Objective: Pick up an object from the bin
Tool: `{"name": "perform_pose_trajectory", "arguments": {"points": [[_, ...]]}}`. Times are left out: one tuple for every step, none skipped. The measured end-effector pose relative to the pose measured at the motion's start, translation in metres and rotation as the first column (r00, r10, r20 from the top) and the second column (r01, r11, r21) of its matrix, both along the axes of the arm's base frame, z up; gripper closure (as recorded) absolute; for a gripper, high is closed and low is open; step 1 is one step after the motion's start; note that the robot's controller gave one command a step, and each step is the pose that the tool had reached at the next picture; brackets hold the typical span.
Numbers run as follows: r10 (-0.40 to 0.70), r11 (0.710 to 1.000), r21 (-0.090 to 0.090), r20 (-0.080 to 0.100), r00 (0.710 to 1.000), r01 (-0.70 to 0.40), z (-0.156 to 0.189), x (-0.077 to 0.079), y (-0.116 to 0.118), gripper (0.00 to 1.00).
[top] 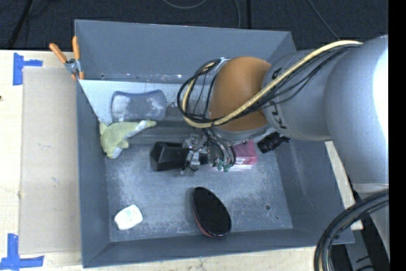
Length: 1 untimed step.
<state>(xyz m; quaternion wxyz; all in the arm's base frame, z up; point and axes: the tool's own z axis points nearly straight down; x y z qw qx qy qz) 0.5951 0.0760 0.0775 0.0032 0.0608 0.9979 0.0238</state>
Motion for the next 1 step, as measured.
{"name": "perform_pose_trajectory", "arguments": {"points": [[0.0, 1.0, 0.0, 0.0, 1.0, 0.0, -0.0001, 0.0, -0.0001, 1.0]]}}
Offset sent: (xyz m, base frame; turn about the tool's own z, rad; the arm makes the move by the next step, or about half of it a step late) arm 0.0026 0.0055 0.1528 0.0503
